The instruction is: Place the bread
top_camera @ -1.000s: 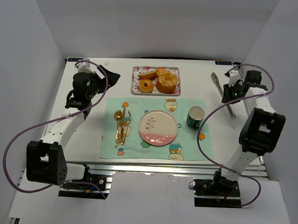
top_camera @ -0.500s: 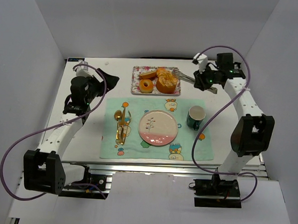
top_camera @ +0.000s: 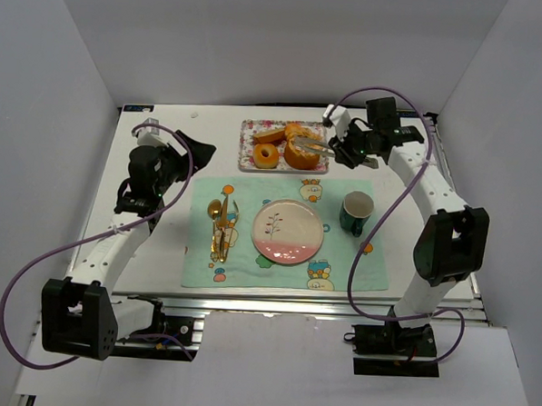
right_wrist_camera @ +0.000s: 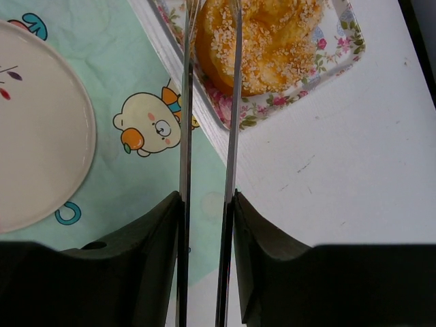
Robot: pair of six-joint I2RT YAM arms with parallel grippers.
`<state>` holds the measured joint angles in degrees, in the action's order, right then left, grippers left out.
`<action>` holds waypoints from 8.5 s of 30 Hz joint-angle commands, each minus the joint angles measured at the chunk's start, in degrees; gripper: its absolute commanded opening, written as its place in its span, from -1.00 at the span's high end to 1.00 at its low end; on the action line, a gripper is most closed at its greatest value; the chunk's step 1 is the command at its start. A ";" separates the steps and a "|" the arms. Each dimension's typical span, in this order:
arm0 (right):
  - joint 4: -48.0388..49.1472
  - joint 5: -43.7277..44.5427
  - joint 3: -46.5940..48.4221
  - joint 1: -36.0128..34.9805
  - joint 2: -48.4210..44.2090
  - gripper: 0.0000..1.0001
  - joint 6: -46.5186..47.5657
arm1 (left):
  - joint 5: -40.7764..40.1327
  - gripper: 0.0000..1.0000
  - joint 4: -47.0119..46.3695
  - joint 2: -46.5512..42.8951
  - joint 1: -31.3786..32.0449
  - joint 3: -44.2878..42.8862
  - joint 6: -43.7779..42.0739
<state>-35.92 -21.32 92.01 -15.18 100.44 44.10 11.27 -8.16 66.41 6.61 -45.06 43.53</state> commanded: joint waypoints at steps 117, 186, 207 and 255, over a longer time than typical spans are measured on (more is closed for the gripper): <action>-7.50 -2.32 -32.24 -4.95 -33.73 0.96 26.92 | 0.95 -0.95 -1.06 -2.87 0.42 3.22 -0.37; 2.88 2.24 8.35 -11.01 7.82 0.21 -15.09 | 0.60 -0.94 -1.06 -2.25 0.60 3.04 -0.11; -2.40 17.98 18.83 -17.95 17.51 0.04 -19.13 | -1.51 -0.94 -1.15 -6.47 0.68 6.74 0.59; -2.57 13.42 21.81 -16.73 15.75 0.98 -23.79 | -2.04 -0.94 0.87 -7.70 0.68 6.74 -0.46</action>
<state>-40.16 -5.15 110.56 -32.99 119.74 20.01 9.82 -7.68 60.23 7.01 -37.87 43.92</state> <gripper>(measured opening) 0.241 0.974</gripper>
